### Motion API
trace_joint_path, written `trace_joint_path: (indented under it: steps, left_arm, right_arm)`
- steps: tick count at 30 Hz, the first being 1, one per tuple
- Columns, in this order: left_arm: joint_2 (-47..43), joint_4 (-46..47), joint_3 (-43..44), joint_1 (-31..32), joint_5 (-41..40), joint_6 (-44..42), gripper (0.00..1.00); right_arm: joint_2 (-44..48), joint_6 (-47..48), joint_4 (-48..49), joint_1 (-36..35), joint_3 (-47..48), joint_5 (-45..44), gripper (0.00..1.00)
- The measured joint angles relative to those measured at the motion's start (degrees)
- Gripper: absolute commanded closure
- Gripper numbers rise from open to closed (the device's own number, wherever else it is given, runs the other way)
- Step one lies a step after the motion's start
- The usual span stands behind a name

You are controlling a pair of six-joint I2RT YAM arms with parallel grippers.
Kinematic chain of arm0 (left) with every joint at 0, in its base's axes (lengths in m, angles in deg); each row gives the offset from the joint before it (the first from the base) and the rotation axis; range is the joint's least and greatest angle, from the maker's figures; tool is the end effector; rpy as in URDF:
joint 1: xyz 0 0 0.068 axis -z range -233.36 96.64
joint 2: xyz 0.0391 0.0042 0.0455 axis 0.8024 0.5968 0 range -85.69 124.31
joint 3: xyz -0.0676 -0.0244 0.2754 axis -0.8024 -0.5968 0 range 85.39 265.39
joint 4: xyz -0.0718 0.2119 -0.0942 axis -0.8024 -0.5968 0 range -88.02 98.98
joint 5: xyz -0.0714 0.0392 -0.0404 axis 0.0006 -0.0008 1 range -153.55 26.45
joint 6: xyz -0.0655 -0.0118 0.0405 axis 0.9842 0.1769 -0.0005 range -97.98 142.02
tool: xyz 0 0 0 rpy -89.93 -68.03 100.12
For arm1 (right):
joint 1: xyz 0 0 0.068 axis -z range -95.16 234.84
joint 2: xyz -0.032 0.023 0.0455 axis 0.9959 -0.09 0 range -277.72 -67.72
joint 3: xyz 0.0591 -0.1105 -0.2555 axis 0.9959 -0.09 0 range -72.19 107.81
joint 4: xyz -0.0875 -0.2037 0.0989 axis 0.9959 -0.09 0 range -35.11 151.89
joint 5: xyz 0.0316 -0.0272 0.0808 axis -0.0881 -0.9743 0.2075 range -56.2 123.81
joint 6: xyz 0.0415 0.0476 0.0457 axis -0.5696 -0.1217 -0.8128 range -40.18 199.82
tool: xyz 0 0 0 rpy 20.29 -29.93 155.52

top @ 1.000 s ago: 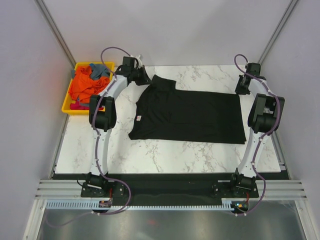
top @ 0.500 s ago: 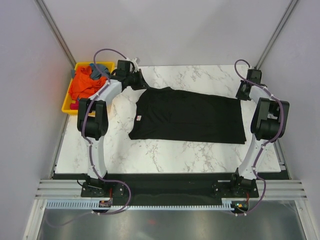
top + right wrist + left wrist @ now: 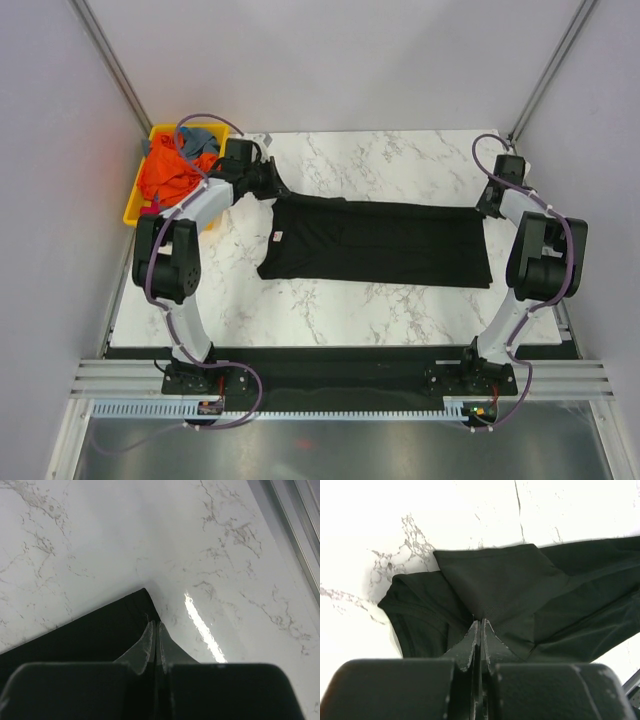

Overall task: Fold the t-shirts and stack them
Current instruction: Fold the tshirt

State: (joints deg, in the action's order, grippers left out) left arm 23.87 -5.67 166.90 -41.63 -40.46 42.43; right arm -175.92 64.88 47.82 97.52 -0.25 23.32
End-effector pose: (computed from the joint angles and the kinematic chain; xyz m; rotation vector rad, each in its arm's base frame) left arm 0.4241 -0.1147 0.2293 0.0318 2.3601 -0.7463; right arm 0.3995 -0.1023 0.1838 0.6604 2.3490 -0.2064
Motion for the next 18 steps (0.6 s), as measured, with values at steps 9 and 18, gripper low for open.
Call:
trace_joint_path:
  steps: [9,18]
  left_arm:
    - [-4.02,1.31,-9.49,0.39,-1.16,0.04,0.98]
    - [-6.71,1.36,-14.53,1.29,-3.34,0.74,0.98]
  right_arm:
    - [4.83,-1.49,0.00,0.00,-6.82,-1.62,1.00]
    - [8.70,-2.03,0.33,0.00,-12.13,-2.08,1.00]
